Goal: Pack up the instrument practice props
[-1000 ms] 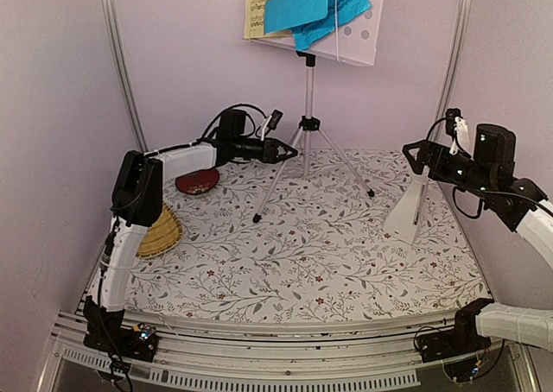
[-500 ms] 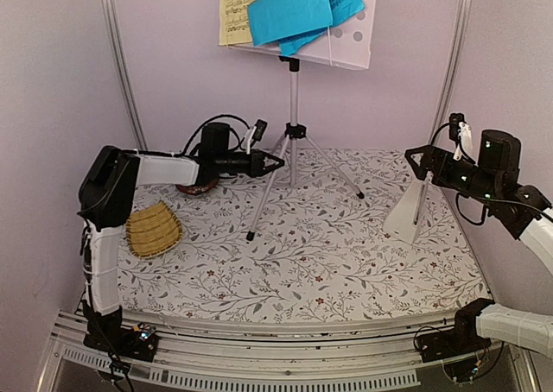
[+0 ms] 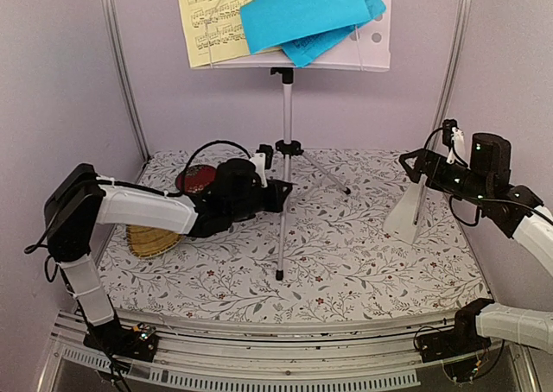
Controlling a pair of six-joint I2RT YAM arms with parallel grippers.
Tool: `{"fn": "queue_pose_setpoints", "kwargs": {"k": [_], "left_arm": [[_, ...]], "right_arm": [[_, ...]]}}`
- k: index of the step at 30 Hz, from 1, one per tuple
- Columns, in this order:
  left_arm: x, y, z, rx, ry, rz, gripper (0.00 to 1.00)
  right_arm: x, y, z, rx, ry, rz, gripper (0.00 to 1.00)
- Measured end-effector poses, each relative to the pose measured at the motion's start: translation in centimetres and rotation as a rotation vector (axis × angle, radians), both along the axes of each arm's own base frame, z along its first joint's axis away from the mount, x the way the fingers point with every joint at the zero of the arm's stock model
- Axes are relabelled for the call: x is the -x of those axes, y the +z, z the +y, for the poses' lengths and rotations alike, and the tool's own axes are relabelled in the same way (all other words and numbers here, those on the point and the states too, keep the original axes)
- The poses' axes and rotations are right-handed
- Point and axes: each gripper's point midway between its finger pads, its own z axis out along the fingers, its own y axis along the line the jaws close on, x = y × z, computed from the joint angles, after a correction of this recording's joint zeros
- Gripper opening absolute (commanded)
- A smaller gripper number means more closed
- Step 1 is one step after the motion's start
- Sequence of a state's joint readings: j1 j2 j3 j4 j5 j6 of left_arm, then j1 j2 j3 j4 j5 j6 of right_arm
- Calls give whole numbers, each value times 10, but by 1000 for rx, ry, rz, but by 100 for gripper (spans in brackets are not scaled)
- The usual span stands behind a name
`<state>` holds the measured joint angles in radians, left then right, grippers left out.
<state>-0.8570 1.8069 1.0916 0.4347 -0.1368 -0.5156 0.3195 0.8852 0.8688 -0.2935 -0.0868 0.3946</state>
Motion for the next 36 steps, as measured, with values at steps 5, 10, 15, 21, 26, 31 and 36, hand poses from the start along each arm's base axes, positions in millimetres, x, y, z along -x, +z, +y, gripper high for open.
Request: {"fn": "queue_pose_setpoints", "kwargs": {"k": [5,10,15,21,26,31,36], "left_arm": [[33,-3,-18,6,115,16,0],[60,-3,-22,7,237,6,0],[79,-3,-18,4,339,0,0],[85,-3,-14,-2,385,-15,48],[82,15,-16,18,382,-74,98],[87,42,-15,23,310,-149,98],[107,78,14,12,218,-233,98]], "right_arm": [[-1,-7,2,-13,1,19,100],[-2,-9,7,-30,17,22,100],[-2,-14,13,-33,35,33,100],[-2,-13,23,-38,67,27,99],[0,-8,28,-46,100,7,99],[7,7,31,-46,138,-49,99],[20,30,34,-47,191,-136,96]]}}
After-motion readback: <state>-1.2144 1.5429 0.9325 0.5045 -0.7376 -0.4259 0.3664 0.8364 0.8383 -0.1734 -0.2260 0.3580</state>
